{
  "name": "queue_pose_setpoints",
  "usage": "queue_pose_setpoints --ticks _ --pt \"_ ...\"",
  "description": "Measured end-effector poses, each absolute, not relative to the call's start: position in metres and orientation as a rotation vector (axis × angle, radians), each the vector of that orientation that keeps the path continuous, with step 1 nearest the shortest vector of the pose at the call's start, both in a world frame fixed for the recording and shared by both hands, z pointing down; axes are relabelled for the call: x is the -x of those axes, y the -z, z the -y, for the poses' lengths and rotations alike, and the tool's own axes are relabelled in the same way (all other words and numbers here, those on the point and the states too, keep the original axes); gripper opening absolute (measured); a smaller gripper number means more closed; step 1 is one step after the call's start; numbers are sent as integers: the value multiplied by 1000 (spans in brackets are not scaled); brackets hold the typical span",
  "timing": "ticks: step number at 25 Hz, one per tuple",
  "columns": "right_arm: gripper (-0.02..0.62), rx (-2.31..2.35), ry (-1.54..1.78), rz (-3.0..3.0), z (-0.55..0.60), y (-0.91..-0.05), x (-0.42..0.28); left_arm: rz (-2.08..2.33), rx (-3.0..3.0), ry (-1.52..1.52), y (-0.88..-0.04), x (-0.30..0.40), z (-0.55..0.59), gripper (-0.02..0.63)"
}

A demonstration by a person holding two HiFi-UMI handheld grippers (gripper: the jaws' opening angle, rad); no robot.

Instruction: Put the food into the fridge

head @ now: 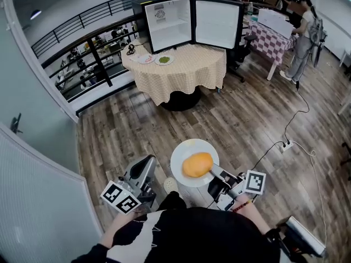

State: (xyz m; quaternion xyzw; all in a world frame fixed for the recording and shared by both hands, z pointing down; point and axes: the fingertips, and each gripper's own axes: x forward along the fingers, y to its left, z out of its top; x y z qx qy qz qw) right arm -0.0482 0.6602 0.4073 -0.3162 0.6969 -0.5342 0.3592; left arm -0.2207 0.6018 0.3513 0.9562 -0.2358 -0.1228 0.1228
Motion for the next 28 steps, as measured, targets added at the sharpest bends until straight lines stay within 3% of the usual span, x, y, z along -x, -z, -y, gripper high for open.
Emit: queue_pose_setpoints --ticks 12,28 --pt "35 882 1432 -1693 -622 -432 6 623 -2808 246 -367 164 -531 14" --pt "35 935 1339 -1650 -420 -400 -60 458 -2891 212 -330 83 -312 14"
